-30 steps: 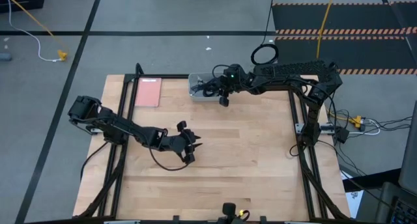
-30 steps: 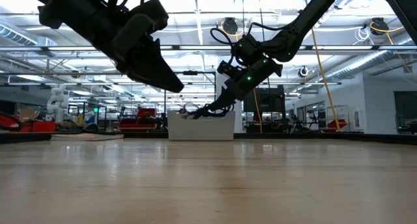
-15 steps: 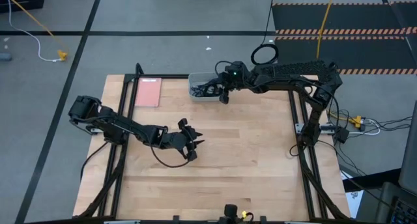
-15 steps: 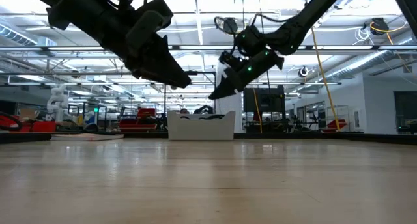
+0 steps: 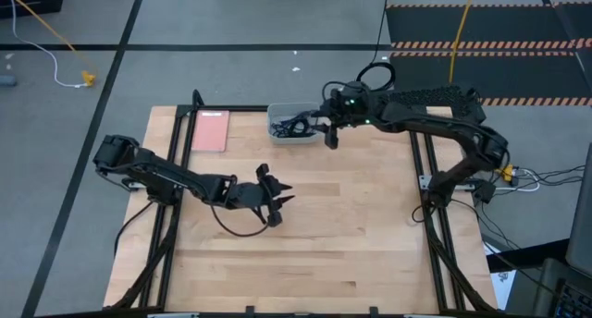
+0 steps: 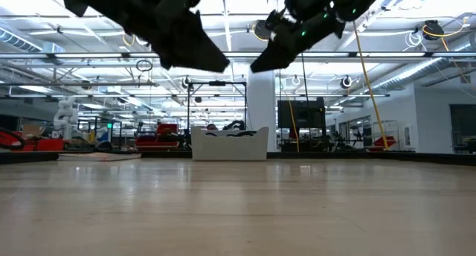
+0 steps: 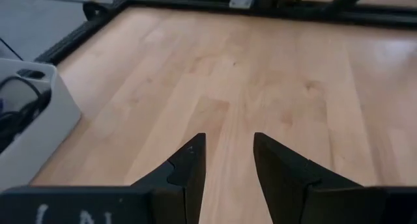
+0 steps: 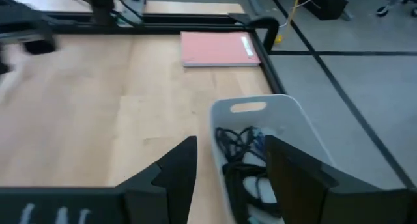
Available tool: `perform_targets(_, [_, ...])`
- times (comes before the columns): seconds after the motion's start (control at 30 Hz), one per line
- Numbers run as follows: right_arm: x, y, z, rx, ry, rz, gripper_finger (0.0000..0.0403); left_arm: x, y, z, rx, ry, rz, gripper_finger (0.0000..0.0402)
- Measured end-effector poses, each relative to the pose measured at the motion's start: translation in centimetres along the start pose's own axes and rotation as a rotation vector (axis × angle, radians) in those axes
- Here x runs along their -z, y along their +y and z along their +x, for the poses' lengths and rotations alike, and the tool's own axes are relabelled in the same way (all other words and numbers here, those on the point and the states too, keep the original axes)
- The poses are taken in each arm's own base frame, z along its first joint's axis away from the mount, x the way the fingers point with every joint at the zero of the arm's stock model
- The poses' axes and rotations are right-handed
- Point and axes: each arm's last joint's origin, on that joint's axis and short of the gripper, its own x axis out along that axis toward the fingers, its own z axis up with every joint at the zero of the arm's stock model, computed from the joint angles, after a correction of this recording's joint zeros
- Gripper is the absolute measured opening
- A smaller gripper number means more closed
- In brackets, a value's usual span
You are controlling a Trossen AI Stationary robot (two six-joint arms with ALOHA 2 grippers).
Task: Pick and place USB-C Cables
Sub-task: Return to Home Position
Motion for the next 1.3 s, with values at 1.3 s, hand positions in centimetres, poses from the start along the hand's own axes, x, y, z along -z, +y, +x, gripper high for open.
perform_targets(1.3, [12.0, 11.7, -11.5, -0.096, -0.26, -0.174, 0.0073, -3.6, 4.7, -5.0, -0.095, -0.079, 0.014, 0.0131])
